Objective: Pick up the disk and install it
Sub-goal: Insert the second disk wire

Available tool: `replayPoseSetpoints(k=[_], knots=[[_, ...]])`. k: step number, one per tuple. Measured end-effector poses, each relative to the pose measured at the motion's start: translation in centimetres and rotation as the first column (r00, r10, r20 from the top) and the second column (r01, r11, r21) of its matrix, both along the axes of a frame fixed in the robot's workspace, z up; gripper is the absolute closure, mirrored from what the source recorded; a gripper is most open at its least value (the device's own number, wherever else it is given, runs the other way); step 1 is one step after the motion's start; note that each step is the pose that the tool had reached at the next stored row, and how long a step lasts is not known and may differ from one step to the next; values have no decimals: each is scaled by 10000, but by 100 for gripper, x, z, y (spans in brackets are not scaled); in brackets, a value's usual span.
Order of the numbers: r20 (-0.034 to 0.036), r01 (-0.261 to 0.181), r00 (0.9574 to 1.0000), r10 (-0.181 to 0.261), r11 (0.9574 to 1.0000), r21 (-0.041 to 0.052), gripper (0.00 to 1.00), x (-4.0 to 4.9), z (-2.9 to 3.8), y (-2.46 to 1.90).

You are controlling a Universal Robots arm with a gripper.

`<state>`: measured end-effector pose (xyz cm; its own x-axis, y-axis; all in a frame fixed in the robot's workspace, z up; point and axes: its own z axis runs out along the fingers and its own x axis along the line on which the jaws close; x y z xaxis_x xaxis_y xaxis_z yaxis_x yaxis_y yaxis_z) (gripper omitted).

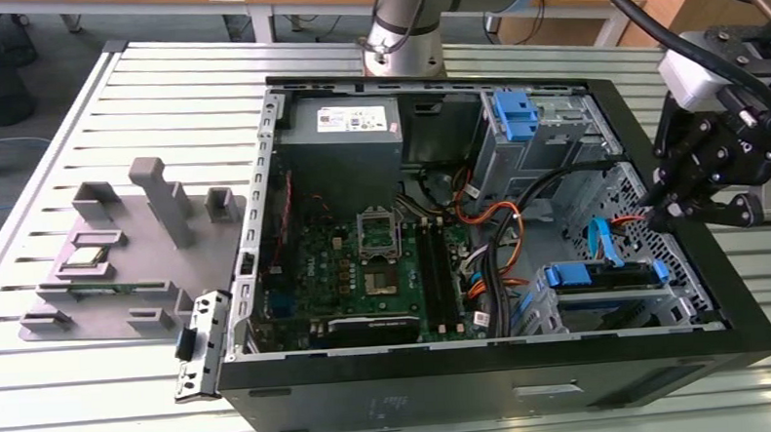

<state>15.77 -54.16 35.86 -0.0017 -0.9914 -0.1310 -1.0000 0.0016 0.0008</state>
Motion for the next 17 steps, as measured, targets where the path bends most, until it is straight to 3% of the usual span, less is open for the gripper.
replayPoseSetpoints(k=[5,9,15,17], knots=[[-18,1,10000,-1,10000,1,77,55,-18,1],[-31,1,10000,-1,10000,-58,77,61,-46,1],[-32,1,10000,-1,10000,-62,77,61,-46,0],[-32,1,10000,-1,10000,-63,70,61,-46,0]])
